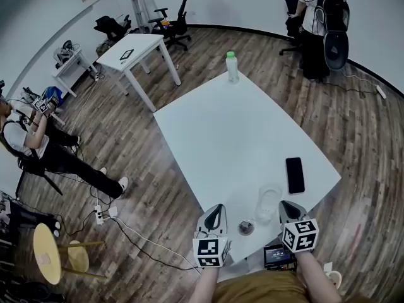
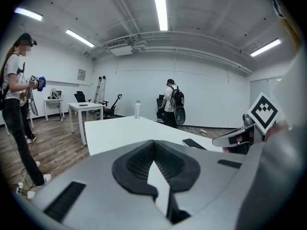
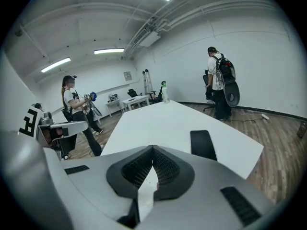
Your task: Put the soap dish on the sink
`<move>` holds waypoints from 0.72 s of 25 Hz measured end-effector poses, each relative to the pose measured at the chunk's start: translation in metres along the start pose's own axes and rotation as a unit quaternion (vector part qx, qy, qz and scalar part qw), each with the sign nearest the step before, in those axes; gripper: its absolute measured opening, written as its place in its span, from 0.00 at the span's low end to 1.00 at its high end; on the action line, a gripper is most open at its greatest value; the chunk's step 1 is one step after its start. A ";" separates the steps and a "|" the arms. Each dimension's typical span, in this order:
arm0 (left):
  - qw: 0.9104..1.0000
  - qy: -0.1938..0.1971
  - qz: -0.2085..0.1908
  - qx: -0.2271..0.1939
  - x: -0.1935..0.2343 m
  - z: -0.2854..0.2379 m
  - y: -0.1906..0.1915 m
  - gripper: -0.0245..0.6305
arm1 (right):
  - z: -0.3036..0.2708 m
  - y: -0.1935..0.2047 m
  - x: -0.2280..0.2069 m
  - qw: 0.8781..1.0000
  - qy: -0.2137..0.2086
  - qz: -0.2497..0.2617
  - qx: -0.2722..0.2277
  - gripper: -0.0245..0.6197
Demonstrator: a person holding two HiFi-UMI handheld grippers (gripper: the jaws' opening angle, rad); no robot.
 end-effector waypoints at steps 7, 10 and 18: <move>1.000 0.005 -0.009 -0.015 0.001 0.003 -0.017 0.05 | 0.026 -0.048 0.014 0.996 -0.017 0.005 -0.091 0.05; 1.000 0.003 -0.013 -0.020 0.000 0.001 -0.024 0.05 | 0.032 -0.065 0.019 0.993 -0.021 0.016 -0.119 0.05; 0.996 -0.018 -0.039 -0.078 -0.002 0.008 -0.069 0.05 | 0.039 -0.084 0.028 0.989 -0.048 0.031 -0.135 0.05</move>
Point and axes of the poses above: the fingertips, and each gripper's own axes: z backward along the fingers, x to its left, y out of its underside, the point moved 2 cm from there along z, backward along the fingers, and after that the axes turned 5 degrees about -z, right-handed, at the moved point
